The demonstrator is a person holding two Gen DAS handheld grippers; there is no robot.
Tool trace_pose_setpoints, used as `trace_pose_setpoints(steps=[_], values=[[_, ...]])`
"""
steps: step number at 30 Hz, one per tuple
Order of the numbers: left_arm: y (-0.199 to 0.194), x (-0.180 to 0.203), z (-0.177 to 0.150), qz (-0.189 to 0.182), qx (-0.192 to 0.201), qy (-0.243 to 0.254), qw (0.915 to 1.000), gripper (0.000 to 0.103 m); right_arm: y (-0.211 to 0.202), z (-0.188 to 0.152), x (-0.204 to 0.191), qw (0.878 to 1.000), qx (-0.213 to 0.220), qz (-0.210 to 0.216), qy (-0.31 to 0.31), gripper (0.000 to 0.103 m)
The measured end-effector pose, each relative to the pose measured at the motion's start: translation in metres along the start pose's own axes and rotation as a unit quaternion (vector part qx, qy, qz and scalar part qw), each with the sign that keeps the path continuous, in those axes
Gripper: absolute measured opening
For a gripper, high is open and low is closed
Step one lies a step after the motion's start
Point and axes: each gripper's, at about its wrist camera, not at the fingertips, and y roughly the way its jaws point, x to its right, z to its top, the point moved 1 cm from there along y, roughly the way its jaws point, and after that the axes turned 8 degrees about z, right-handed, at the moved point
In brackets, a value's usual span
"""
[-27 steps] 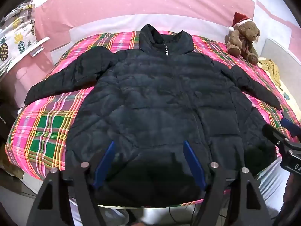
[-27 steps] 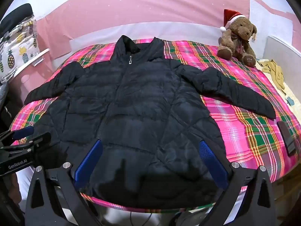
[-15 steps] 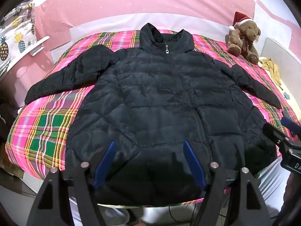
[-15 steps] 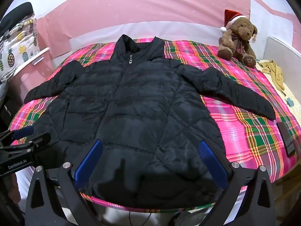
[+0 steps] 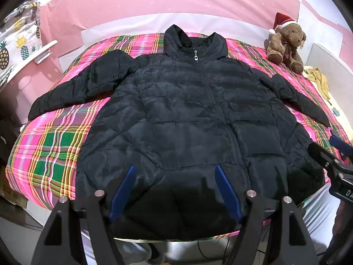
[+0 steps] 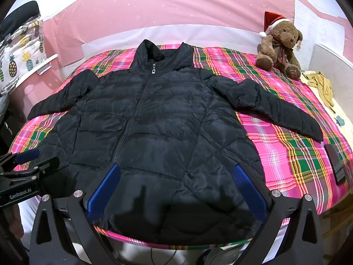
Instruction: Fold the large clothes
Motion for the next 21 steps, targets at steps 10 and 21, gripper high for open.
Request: trace_pose_setpoints(steps=[10,21], values=[[0.0005,0.0013,0.0003,0.002,-0.001,0.001,1.0000,0.076,0.0004,0.0001,-0.0003,1.000,-0.001,-0.001,0.000,0.102],[0.0003,0.0028,-0.0012,0.001,-0.002,0.003,1.0000,0.076,0.0017,0.0001,-0.0016,1.000,-0.002,0.001,0.000,0.102]])
